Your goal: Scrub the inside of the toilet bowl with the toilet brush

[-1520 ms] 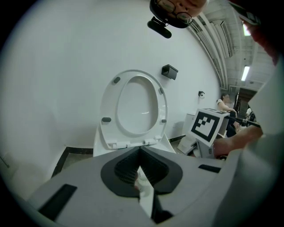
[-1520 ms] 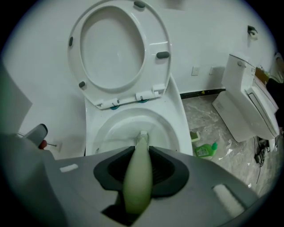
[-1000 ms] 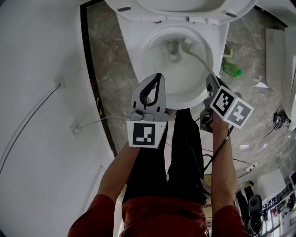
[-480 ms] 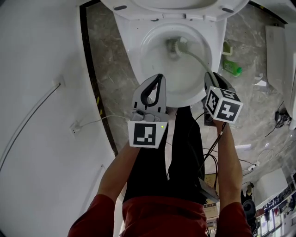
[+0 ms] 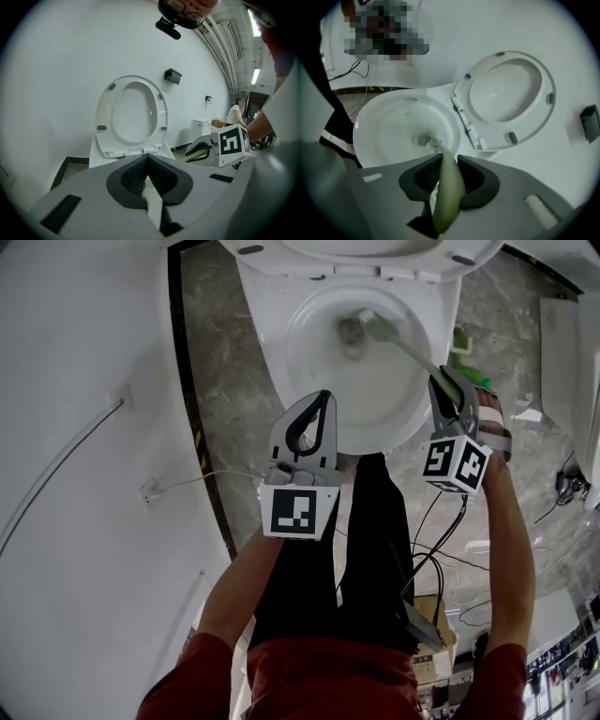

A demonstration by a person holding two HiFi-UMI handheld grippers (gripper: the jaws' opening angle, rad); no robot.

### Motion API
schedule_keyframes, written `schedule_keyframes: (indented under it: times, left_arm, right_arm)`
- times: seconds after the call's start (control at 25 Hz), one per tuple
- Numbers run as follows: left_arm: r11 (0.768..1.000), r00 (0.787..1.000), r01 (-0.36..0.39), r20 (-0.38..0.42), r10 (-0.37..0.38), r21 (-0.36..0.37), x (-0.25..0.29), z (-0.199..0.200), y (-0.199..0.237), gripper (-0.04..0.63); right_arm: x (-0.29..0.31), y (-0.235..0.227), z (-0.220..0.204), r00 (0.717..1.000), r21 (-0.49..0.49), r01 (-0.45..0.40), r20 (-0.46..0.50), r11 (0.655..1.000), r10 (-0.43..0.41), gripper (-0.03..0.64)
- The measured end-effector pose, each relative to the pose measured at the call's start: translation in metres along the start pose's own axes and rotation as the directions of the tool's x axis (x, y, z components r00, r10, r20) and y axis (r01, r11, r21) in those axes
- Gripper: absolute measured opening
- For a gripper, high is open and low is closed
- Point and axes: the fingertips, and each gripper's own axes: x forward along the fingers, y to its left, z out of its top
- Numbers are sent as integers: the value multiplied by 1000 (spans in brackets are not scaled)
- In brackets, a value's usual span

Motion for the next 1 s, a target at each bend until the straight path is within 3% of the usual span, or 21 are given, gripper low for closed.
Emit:
schedule_keyframes:
  times: [0.08,0.16,0.4,0.56,0.8,0.88,1.0]
  left_arm:
    - [1000,1000,-2,-3,2,-1,-2,-2,-2,6]
    - [1000,1000,-3,-5,3,-3,-4,-4,-4,6]
    - [1000,1000,-13,-5,13,-18,-10,-7,-5,6]
    - [1000,1000,-17,-6,17,-22,-14,-10,-2,6]
    - [999,1000,-31,-7,30,-28,-20,-14,11,6]
    - [999,999,-37,-9,37,-29,-23,-16,17,6]
    - [999,999,-45,-14,45,-26,-26,-19,25,6]
  right_arm:
    - [1,1,0,1000,-94,10,7,996,-10,109]
    - [1,4,-4,1000,-97,5,-14,995,-7,109]
    - [-7,31,-17,996,136,-41,-79,990,52,110]
    - [-13,59,-21,988,334,-74,-102,939,115,110]
    - [-15,96,5,976,619,-85,-105,781,189,110]
    - [-12,101,16,973,723,-68,-104,687,206,109]
    - [-4,105,18,966,875,-14,-114,484,234,107]
